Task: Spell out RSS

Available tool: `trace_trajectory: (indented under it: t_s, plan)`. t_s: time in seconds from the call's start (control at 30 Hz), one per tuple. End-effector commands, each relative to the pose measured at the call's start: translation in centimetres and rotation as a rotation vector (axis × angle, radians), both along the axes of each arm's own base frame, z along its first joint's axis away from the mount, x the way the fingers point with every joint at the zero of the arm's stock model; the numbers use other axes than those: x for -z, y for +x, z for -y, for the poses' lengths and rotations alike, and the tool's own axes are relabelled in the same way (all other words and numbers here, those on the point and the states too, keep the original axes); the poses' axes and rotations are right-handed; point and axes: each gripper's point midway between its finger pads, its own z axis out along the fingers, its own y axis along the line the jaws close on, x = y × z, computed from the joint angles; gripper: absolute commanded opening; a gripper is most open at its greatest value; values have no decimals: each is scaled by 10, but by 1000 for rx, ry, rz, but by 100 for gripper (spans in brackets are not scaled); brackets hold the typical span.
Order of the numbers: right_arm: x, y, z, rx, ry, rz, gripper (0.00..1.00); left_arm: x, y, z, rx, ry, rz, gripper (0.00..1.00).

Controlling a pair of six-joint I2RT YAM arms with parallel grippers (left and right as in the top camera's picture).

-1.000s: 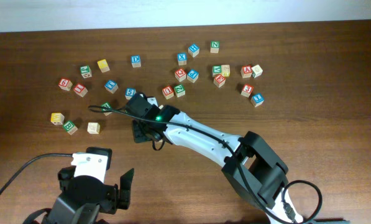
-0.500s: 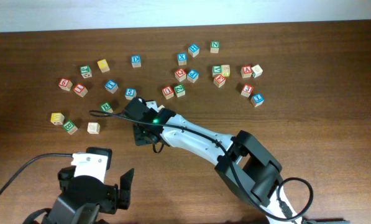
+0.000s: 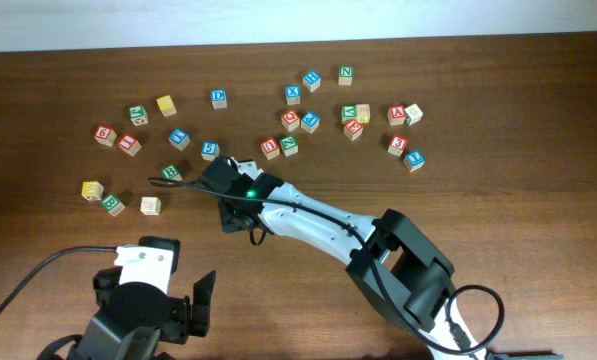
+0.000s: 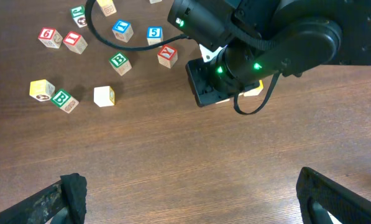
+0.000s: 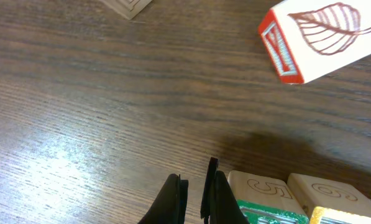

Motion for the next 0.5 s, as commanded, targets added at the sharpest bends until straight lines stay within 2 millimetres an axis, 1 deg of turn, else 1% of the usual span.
trace_trajectory:
  t_s: [0.0, 0.23, 0.47]
  plan:
    - [3, 14, 10, 49, -13, 12, 4, 0, 0, 0, -8, -11, 1, 99]
    - [2, 17, 10, 55, -9, 19, 4, 0, 0, 0, -9, -11, 1, 99]
    - [6, 10, 16, 52, -35, -11, 4, 0, 0, 0, -8, -11, 1, 99]
